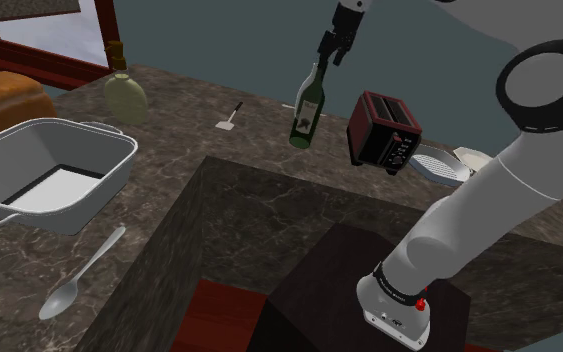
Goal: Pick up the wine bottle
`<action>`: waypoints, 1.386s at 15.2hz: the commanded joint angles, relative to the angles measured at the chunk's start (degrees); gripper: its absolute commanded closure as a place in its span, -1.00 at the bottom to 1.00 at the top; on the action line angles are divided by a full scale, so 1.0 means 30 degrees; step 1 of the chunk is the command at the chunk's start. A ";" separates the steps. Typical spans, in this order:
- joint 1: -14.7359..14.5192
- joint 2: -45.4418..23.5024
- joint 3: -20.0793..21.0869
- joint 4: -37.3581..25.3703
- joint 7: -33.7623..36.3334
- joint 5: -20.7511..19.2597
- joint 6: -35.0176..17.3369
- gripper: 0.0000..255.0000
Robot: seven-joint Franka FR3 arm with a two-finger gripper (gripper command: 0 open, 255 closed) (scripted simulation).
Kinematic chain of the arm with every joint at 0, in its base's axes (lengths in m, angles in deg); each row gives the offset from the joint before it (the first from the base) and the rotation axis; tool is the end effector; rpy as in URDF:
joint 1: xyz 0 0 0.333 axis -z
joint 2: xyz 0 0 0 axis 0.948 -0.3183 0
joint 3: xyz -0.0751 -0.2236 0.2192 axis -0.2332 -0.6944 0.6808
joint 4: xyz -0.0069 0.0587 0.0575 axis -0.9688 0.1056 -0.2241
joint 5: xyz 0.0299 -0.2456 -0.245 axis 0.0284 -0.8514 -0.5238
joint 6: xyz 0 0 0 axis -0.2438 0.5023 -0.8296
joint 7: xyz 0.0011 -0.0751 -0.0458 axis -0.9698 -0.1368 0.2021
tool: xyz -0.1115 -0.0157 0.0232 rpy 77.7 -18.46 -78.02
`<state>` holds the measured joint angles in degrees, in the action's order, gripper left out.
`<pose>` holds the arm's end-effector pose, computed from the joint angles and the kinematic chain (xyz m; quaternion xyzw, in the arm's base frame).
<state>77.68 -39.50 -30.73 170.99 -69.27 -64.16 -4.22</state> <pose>0.4430 -0.1682 0.6600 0.9983 -0.0073 0.0513 0.0250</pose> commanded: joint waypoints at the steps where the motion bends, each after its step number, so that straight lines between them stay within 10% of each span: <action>1: 0.0287 -0.1531 -0.0499 -0.1987 -0.0618 0.0505 0.0479 -1.00; 12: 0.0543 -0.2160 -0.0778 -0.0972 -0.0972 0.0808 -0.1136 -1.00; 13: 0.0563 -0.2192 -0.0799 -0.1011 -0.1014 0.0821 -0.1128 1.00; 21: 0.0565 -0.2204 -0.0801 -0.1029 -0.1016 0.0825 -0.1123 1.00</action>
<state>79.37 -46.08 -33.13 167.86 -72.32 -61.69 -7.61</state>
